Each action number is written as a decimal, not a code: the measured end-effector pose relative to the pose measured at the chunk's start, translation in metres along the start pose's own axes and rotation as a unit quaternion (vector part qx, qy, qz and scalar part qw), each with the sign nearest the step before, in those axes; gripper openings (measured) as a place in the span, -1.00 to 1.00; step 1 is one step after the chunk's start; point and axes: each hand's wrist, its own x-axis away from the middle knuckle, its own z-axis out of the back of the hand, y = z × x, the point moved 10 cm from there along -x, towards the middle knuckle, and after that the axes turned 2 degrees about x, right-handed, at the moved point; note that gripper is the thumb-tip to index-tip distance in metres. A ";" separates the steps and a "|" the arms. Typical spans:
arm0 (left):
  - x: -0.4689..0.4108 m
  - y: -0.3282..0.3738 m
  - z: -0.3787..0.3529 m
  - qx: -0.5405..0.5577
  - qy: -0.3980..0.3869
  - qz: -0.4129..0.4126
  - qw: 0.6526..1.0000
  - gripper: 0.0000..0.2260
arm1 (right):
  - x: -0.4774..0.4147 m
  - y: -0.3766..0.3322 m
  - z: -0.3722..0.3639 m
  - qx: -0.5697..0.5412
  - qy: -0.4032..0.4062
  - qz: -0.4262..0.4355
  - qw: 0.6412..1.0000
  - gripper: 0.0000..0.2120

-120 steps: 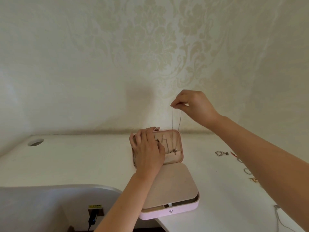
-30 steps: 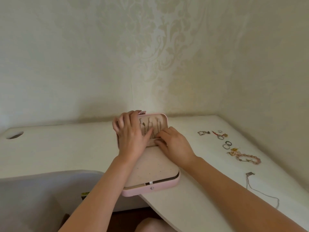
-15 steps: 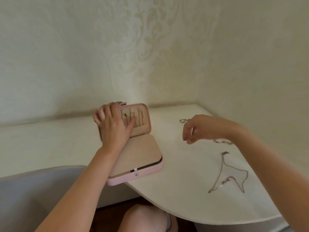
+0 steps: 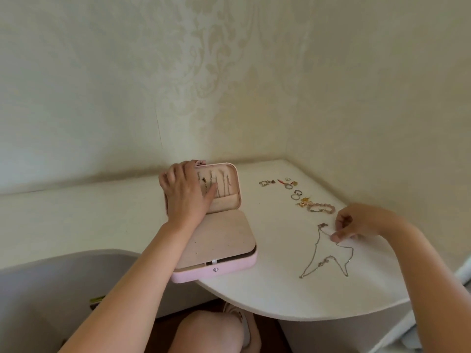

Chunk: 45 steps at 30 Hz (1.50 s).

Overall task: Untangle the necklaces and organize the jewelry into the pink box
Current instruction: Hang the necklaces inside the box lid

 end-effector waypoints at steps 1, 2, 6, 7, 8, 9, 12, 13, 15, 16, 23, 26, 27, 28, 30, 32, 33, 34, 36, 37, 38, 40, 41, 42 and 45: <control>0.000 -0.001 -0.001 0.002 -0.005 0.001 1.000 -0.48 | 0.001 0.009 0.002 -0.015 0.008 -0.009 1.000 -0.69; 0.000 -0.002 -0.003 0.002 -0.012 0.004 1.000 -0.49 | 0.002 0.016 0.003 -0.031 0.015 -0.016 0.999 -0.69; -0.001 -0.002 -0.008 0.008 -0.034 0.014 0.999 -0.49 | 0.010 0.016 0.011 -0.072 0.077 0.022 0.994 -0.81; 0.000 -0.002 -0.008 0.011 -0.032 0.013 0.999 -0.49 | 0.015 0.007 0.012 -0.075 0.091 0.048 0.992 -0.84; 0.000 -0.002 -0.007 0.013 -0.030 0.012 0.999 -0.49 | 0.022 -0.004 0.008 -0.081 0.086 0.077 0.990 -0.86; 0.000 -0.003 -0.007 0.013 -0.027 0.012 0.999 -0.49 | 0.029 -0.016 0.001 -0.088 0.061 0.107 0.988 -0.87; 0.001 -0.005 -0.009 0.010 -0.034 0.013 0.999 -0.49 | 0.050 -0.043 -0.029 -0.085 -0.032 0.164 0.982 -0.82; 0.001 -0.005 -0.011 0.009 -0.040 0.014 0.999 -0.49 | 0.054 -0.048 -0.034 -0.078 -0.039 0.171 0.981 -0.81; 0.000 -0.005 -0.013 0.008 -0.048 0.017 0.999 -0.48 | 0.055 -0.052 -0.036 -0.072 -0.026 0.174 0.982 -0.82; 0.001 -0.005 -0.013 0.007 -0.049 0.017 0.999 -0.48 | 0.055 -0.053 -0.035 -0.072 -0.019 0.172 0.982 -0.85; 0.002 -0.004 -0.011 0.010 -0.045 0.017 0.999 -0.48 | 0.064 -0.056 -0.038 -0.086 0.009 0.172 0.981 -0.90; 0.002 -0.006 -0.012 0.009 -0.051 0.019 0.998 -0.47 | 0.066 -0.057 -0.043 -0.113 0.003 0.178 0.978 -0.91; 0.001 -0.006 -0.012 0.010 -0.053 0.019 0.998 -0.47 | 0.066 -0.056 -0.044 -0.112 0.003 0.176 0.978 -0.92; 0.001 -0.006 -0.013 0.010 -0.054 0.020 0.998 -0.47 | 0.066 -0.055 -0.045 -0.104 0.003 0.174 0.979 -0.92; 0.002 -0.005 -0.012 0.012 -0.054 0.021 0.998 -0.47 | 0.066 -0.054 -0.049 -0.074 -0.002 0.175 0.982 -0.91; 0.004 -0.004 -0.011 0.014 -0.049 0.018 0.999 -0.47 | 0.066 -0.054 -0.052 -0.043 -0.009 0.183 0.982 -0.91; 0.004 -0.004 -0.011 0.014 -0.046 0.016 0.999 -0.47 | 0.066 -0.054 -0.052 -0.039 -0.010 0.190 0.981 -0.91; 0.004 -0.004 -0.011 0.014 -0.045 0.014 0.999 -0.47 | 0.066 -0.056 -0.050 -0.046 -0.010 0.199 0.979 -0.91; 0.003 -0.004 -0.012 0.017 -0.044 0.014 0.999 -0.48 | 0.067 -0.061 -0.040 -0.085 -0.008 0.221 0.972 -0.92; 0.003 -0.005 -0.012 0.021 -0.042 0.014 0.999 -0.48 | 0.068 -0.066 -0.034 -0.120 -0.012 0.236 0.964 -0.93; 0.003 -0.005 -0.012 0.023 -0.040 0.013 0.999 -0.48 | 0.069 -0.073 -0.026 -0.162 -0.020 0.255 0.953 -0.93; 0.003 -0.006 -0.014 0.021 -0.041 0.012 0.999 -0.48 | 0.072 -0.088 -0.007 -0.240 -0.033 0.285 0.927 -0.92; 0.003 -0.007 -0.015 0.017 -0.043 0.012 0.999 -0.48 | 0.072 -0.094 0.003 -0.272 -0.034 0.291 0.917 -0.92; 0.003 -0.008 -0.015 0.015 -0.044 0.013 0.999 -0.48 | 0.071 -0.101 0.014 -0.301 -0.037 0.293 0.907 -0.91; 0.003 -0.009 -0.016 0.018 -0.047 0.017 0.999 -0.49 | 0.069 -0.123 0.038 -0.375 -0.076 0.291 0.877 -0.94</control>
